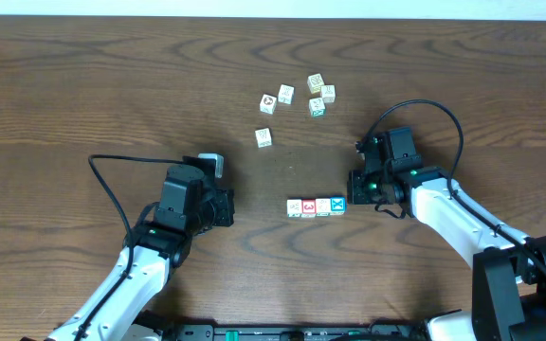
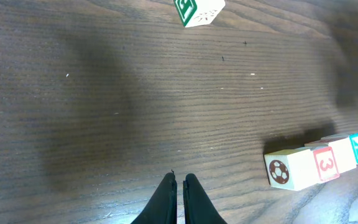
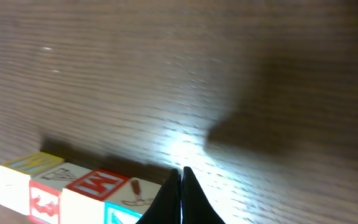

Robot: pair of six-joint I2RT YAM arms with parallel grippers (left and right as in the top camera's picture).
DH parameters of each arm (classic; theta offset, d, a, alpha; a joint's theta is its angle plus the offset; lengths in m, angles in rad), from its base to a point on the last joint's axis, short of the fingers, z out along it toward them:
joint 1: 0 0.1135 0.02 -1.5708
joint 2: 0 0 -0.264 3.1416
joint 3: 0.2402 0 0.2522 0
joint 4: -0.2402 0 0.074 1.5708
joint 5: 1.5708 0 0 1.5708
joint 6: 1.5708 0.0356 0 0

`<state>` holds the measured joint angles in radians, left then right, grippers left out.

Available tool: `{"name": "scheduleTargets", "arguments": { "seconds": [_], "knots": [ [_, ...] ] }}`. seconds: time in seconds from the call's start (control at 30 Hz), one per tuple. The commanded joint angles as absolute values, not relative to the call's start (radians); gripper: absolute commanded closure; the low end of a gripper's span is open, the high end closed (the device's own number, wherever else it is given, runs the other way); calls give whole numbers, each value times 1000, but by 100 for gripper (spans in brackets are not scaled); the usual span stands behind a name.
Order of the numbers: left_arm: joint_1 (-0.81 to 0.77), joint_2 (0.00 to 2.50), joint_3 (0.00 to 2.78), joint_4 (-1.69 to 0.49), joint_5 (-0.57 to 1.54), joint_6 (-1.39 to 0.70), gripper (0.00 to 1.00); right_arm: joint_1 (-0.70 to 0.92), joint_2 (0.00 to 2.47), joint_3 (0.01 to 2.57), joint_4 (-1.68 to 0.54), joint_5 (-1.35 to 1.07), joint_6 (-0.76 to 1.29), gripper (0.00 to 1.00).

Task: Lift 4 blocks
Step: 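Bring the left gripper down beside the A block end of the row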

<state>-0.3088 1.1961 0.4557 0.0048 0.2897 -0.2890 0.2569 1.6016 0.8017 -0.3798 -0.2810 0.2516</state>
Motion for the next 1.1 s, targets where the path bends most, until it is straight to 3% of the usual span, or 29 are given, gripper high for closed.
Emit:
{"name": "scheduleTargets", "arguments": {
  "seconds": [0.0,0.37,1.07],
  "knots": [
    [-309,1201,468,5,299,-294,93,279,1607,797,-369,-331,231,99],
    [-309,1201,468,4,299,-294,93,360,1607,797,-377,-278,266,99],
    [-309,1201,468,5,298,-294,93,361,1607,796,-378,-261,265,99]
  ]
}}
